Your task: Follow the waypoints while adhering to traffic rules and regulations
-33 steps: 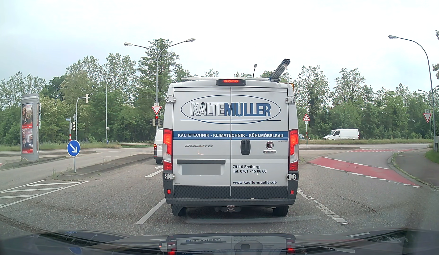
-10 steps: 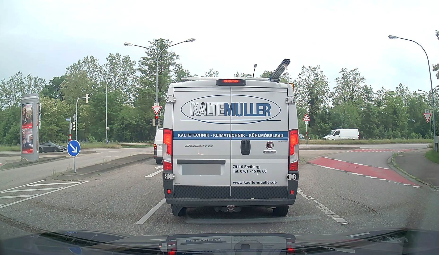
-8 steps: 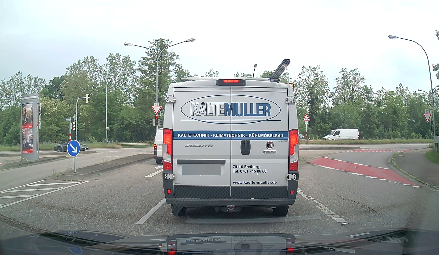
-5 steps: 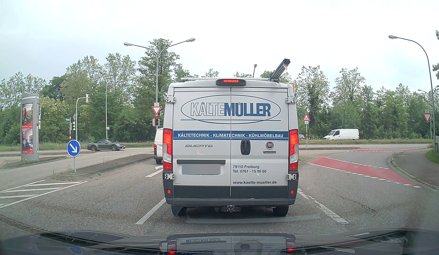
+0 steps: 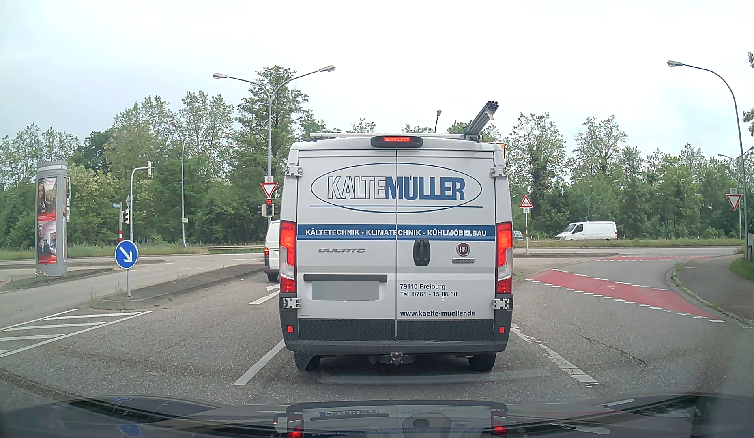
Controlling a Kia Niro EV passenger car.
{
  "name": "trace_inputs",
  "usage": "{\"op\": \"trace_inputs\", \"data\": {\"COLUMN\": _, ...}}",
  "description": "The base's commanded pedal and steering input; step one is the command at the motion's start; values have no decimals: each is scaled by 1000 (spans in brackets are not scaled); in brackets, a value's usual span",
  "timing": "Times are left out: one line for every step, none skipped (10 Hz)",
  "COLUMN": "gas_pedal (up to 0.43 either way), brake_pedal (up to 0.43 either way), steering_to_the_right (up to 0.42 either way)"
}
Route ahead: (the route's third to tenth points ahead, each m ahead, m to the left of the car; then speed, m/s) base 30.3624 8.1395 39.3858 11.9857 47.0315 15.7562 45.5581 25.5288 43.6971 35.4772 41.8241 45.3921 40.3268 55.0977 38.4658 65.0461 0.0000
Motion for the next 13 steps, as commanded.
{"op": "trace_inputs", "data": {"gas_pedal": 0, "brake_pedal": 280, "steering_to_the_right": -2}}
{"op": "trace_inputs", "data": {"gas_pedal": 0, "brake_pedal": 280, "steering_to_the_right": -2}}
{"op": "trace_inputs", "data": {"gas_pedal": 0, "brake_pedal": 280, "steering_to_the_right": -2}}
{"op": "trace_inputs", "data": {"gas_pedal": 0, "brake_pedal": 280, "steering_to_the_right": -2}}
{"op": "trace_inputs", "data": {"gas_pedal": 0, "brake_pedal": 280, "steering_to_the_right": -2}}
{"op": "trace_inputs", "data": {"gas_pedal": 0, "brake_pedal": 274, "steering_to_the_right": -2}}
{"op": "trace_inputs", "data": {"gas_pedal": 0, "brake_pedal": 274, "steering_to_the_right": -2}}
{"op": "trace_inputs", "data": {"gas_pedal": 0, "brake_pedal": 280, "steering_to_the_right": -2}}
{"op": "trace_inputs", "data": {"gas_pedal": 0, "brake_pedal": 274, "steering_to_the_right": -2}}
{"op": "trace_inputs", "data": {"gas_pedal": 0, "brake_pedal": 280, "steering_to_the_right": -2}}
{"op": "trace_inputs", "data": {"gas_pedal": 0, "brake_pedal": 280, "steering_to_the_right": -2}}
{"op": "trace_inputs", "data": {"gas_pedal": 0, "brake_pedal": 280, "steering_to_the_right": -2}}
{"op": "trace_inputs", "data": {"gas_pedal": 0, "brake_pedal": 280, "steering_to_the_right": -2}}
